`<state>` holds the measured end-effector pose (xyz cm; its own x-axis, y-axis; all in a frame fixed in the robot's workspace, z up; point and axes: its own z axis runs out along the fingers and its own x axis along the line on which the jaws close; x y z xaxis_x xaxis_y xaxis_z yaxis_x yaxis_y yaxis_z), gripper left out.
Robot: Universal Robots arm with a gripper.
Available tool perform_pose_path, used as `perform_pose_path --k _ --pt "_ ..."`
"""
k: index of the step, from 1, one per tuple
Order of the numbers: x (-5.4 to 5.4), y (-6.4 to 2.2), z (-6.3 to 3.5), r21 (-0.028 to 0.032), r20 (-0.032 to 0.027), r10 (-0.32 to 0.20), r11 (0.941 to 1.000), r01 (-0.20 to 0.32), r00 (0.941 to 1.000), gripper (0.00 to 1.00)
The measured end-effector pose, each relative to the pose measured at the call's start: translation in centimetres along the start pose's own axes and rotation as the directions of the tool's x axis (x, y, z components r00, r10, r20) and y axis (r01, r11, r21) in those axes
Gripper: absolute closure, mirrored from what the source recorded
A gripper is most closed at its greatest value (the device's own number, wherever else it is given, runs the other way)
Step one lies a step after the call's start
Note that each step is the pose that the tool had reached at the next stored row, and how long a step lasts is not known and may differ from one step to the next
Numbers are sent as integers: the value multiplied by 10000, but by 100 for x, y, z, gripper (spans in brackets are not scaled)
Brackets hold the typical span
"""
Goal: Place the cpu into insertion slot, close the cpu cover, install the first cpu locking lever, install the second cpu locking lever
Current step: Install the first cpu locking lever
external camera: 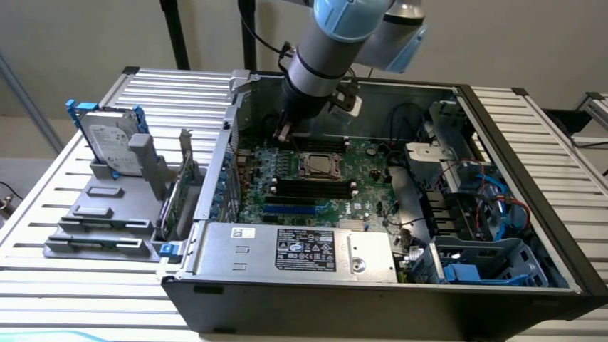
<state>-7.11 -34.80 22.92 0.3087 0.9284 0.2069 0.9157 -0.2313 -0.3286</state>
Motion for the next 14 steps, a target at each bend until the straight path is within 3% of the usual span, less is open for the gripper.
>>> perform_pose_path --k 5,9,11,14 --pt "-2 -11 -9 150 -276 308 9994 -304 9991 89" --pt "-3 -22 -17 254 -534 575 9981 -562 9969 89" --pt "-3 -25 -18 267 -664 729 9971 -713 9951 89" --pt "-4 -27 -18 225 -837 1055 9943 -1040 9909 89"
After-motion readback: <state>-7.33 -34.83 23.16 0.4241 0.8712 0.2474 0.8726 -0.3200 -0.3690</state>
